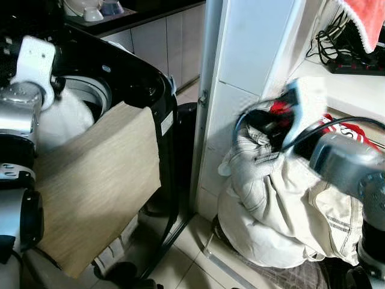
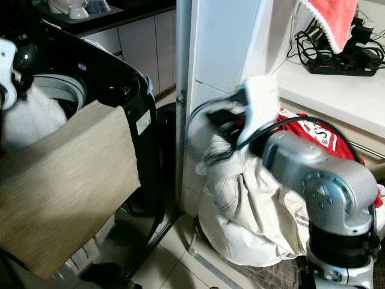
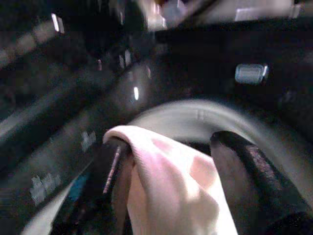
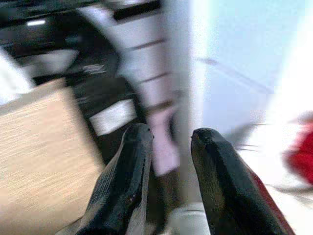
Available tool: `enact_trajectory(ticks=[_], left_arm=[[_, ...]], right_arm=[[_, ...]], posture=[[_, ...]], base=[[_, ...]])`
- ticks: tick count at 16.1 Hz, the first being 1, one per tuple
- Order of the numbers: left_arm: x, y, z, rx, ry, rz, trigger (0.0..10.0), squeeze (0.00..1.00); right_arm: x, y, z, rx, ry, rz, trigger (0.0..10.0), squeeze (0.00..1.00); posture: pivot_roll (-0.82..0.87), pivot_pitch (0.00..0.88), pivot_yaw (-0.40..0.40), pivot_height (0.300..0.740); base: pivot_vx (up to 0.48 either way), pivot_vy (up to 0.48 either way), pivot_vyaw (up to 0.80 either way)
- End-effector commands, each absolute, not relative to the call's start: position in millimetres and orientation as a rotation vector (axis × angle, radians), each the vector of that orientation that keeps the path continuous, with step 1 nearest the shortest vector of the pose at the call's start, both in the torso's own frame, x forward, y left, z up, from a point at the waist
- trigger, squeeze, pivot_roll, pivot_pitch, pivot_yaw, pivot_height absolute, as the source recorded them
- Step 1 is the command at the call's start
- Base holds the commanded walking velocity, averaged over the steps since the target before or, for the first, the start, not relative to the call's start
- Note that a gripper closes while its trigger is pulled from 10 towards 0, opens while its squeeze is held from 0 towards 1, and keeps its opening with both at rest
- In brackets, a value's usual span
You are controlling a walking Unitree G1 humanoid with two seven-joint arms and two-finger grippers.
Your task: Clothes washing
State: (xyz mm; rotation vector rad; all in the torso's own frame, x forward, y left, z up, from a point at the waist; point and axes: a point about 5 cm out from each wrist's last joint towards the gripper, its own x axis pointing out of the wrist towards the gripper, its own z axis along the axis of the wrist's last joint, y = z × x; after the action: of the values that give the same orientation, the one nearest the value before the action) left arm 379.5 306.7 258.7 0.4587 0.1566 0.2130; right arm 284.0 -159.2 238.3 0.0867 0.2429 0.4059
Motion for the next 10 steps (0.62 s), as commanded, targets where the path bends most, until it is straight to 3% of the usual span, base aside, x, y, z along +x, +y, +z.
enact_trajectory(ticks=[1, 2, 3, 5, 6, 10], left_arm=[[382.3, 293.4, 269.8, 0.464, 0.072, 0.151, 10.0, 1.00], [381.6, 289.9, 264.6, 0.476, 0.075, 0.136, 10.0, 0.00], [379.3, 293.3, 256.6, 0.576, 0.101, 0.162, 10.0, 0.00], [377.7, 296.6, 252.1, 0.608, 0.122, 0.169, 10.0, 0.00], [376.3, 301.9, 252.1, 0.526, 0.141, 0.171, 10.0, 1.00], [375.1, 304.3, 255.8, 0.526, 0.148, 0.137, 10.0, 1.00]], right_arm=[[290.0, -174.2, 238.7, 0.062, 0.230, 0.295, 10.0, 0.00], [293.6, -186.0, 232.9, -0.007, 0.249, 0.205, 10.0, 0.00], [295.4, -196.1, 227.1, -0.037, 0.270, 0.134, 10.0, 0.00], [295.5, -198.6, 224.9, -0.035, 0.277, 0.123, 10.0, 0.00], [295.4, -198.3, 224.3, -0.036, 0.275, 0.124, 10.0, 0.00], [296.0, -195.9, 222.4, -0.042, 0.267, 0.130, 10.0, 0.00]], posture=[[-0.10, 0.000, 0.004, 0.740], [-0.10, 0.000, 0.004, 0.740], [-0.09, 0.000, 0.003, 0.740], [-0.09, 0.000, 0.003, 0.740], [-0.09, 0.000, 0.002, 0.740], [-0.09, 0.000, 0.005, 0.740]], base=[[0.000, 0.000, 0.00], [0.000, 0.000, 0.00], [0.000, 0.000, 0.00], [0.000, 0.000, 0.00], [0.000, 0.000, 0.00], [0.000, 0.000, 0.00]])
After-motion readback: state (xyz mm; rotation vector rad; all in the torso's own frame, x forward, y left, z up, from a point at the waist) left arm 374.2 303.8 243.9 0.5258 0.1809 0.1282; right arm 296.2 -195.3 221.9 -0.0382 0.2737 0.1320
